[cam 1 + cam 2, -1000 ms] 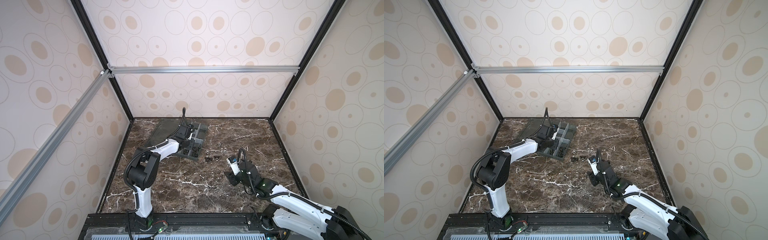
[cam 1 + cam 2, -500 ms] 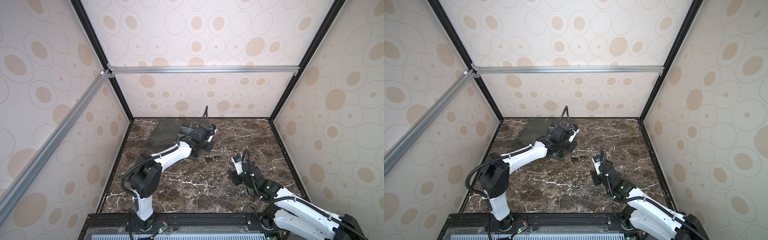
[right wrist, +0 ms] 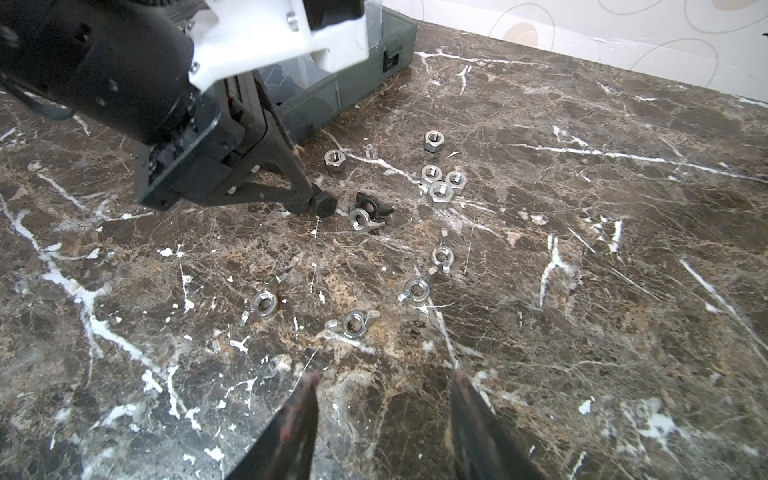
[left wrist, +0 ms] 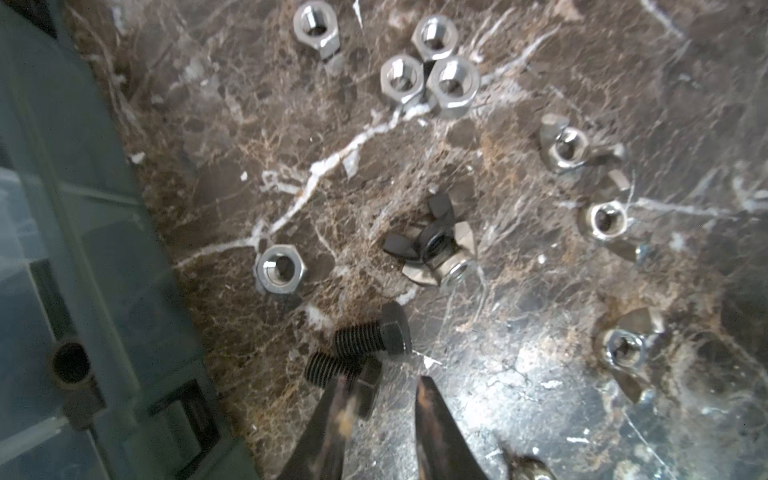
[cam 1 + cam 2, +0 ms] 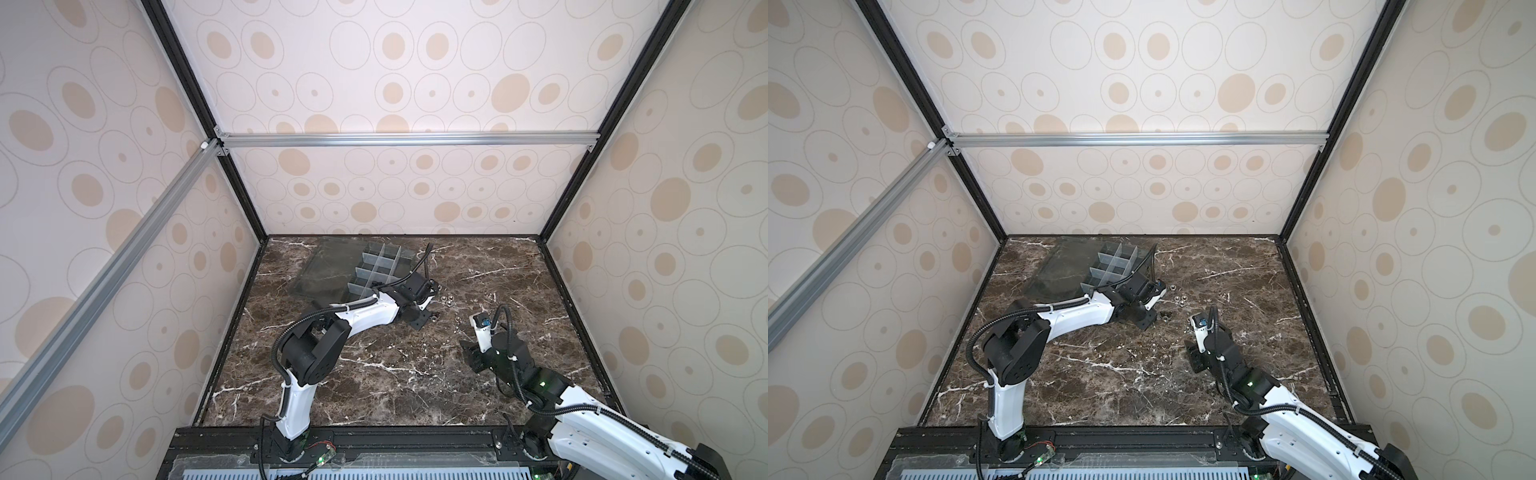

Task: Sort the screws and nuts into containers
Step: Pick up the screw at the center of the table.

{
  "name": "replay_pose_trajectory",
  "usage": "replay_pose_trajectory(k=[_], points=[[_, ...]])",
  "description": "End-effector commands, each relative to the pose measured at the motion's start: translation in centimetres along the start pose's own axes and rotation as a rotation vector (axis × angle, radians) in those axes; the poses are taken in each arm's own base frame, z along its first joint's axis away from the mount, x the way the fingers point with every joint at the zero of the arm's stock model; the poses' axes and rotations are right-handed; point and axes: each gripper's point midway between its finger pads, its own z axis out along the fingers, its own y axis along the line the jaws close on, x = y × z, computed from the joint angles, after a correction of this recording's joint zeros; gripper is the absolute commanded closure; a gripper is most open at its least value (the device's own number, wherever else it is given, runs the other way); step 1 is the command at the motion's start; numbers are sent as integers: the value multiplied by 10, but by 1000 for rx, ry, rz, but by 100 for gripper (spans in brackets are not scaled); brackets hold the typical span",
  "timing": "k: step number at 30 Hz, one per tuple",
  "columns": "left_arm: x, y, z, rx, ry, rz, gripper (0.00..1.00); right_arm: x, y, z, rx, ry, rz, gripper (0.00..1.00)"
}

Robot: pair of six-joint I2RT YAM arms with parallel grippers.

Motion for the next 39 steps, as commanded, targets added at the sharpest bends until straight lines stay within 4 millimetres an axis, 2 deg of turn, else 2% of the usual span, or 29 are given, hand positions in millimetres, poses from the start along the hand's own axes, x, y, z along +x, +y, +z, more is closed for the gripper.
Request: replay_pose_trajectory(k=[1,5,12,26,29,34,37,39], points=[[9,5,-3,-23,17,-31,72,-1,5,1,-21,5,-3,47],[12,4,0,-19,11,-35,73,0,7,2,-27,13,-6,47],[12,7,8,-35,9,-30,82,0,6,2,-24,10,-5,47],[1,10,-1,-55,-25,-25,100,-1,7,2,-31,10,-5,47],[-10,9,-10,-48,-60,-30,100,-1,8,2,-32,11,-6,47],[-40,19,-45,-31,-184,-86,100,-1,8,2,-36,11,-7,47],[-59,43,-71,-16,-263,-164,100,0,9,2,-39,11,-10,47],[-62,67,-78,-47,-272,-210,100,0,9,2,-40,10,-9,47]])
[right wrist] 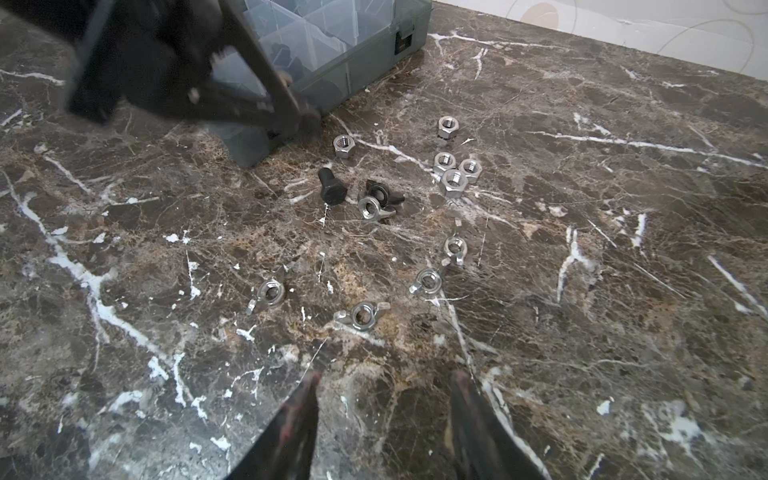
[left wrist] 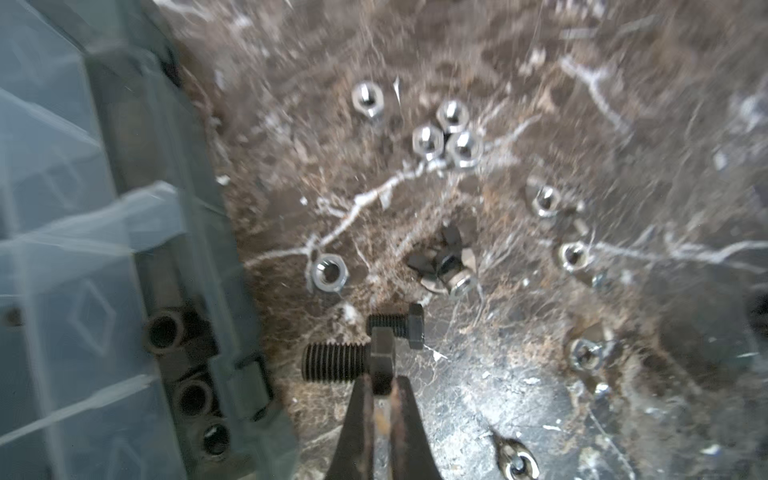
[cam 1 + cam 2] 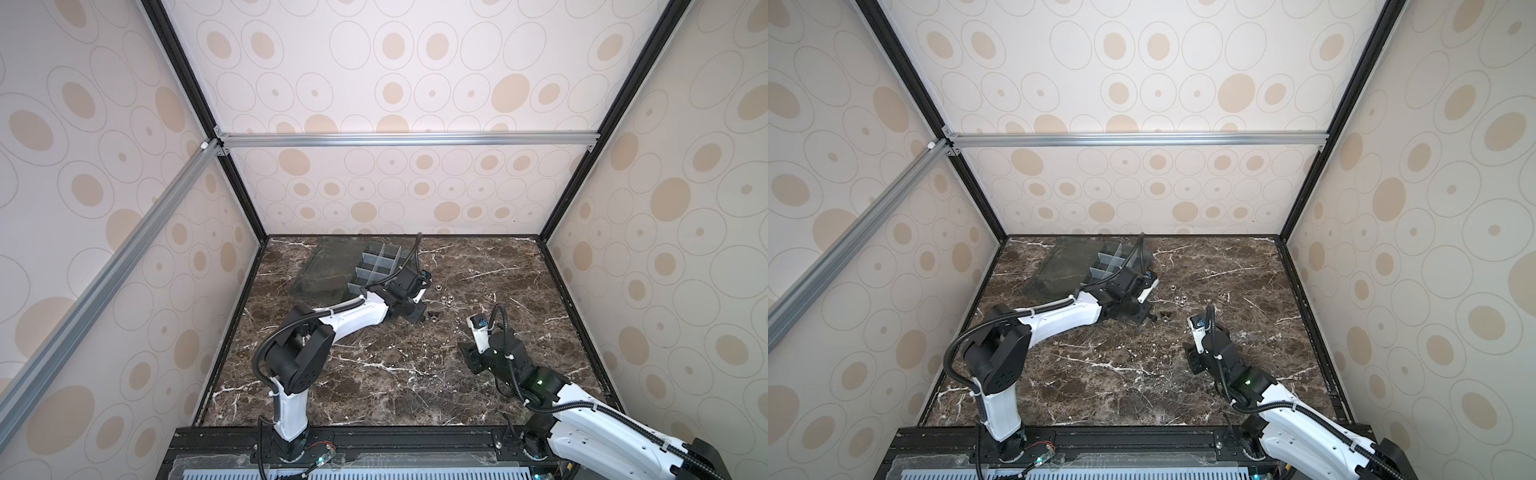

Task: Sort the screws and nuts into containers
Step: Pick up the screw at the center of the table, then place the screw into the container.

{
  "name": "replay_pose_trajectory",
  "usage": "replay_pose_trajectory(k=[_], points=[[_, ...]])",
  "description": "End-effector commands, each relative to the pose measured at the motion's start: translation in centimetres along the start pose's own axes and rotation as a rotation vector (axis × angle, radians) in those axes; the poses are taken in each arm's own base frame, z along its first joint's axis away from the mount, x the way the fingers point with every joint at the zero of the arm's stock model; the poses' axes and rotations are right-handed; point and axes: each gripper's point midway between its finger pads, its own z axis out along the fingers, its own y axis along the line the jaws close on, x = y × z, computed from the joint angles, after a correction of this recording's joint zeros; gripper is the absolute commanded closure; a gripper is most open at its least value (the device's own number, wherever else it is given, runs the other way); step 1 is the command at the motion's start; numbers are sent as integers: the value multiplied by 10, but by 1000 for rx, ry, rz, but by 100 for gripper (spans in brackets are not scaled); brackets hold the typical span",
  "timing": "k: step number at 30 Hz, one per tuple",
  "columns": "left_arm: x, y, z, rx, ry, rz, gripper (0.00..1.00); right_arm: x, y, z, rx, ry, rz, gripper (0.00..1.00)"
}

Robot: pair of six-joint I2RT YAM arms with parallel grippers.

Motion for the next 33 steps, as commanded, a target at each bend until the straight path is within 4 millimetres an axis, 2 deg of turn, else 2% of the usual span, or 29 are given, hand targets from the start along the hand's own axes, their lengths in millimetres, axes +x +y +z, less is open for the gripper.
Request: replay_pose_trajectory(k=[1,5,8,15,17,18,21,23,24,27,29,33], points=[[-36,46,-22,-57,-96,-108,100,-6,4,-1,-15,-18,-4,47],[-30,104,-20,-194,-53,-172,100,-6,4,-1,-15,-17,-5,47],[-26,123,-14,-265,-29,-149,100,-7,4,-2,-14,-22,-5,47],[-11,149,4,-325,7,-156,99,-7,4,-3,-15,-25,-4,47],[-15,147,6,-303,-18,-152,76,-7,4,-3,-15,-24,-4,47],[-18,144,7,-282,-25,-147,69,-7,4,-2,-16,-23,-4,47],[-28,138,-1,-266,-49,-142,68,-7,4,-2,-15,-20,-4,47],[-39,129,-15,-259,-83,-127,64,-6,4,-2,-14,-18,-5,47],[-47,118,-23,-242,-108,-107,64,-6,4,-1,-13,-16,-4,47],[-63,67,-38,-140,-163,-27,60,-6,4,0,-15,-13,-7,47],[-57,34,-31,-72,-134,-4,62,-6,4,0,-13,-10,-6,47],[-24,-18,-4,-9,-46,52,66,-5,5,2,-13,3,-10,47]])
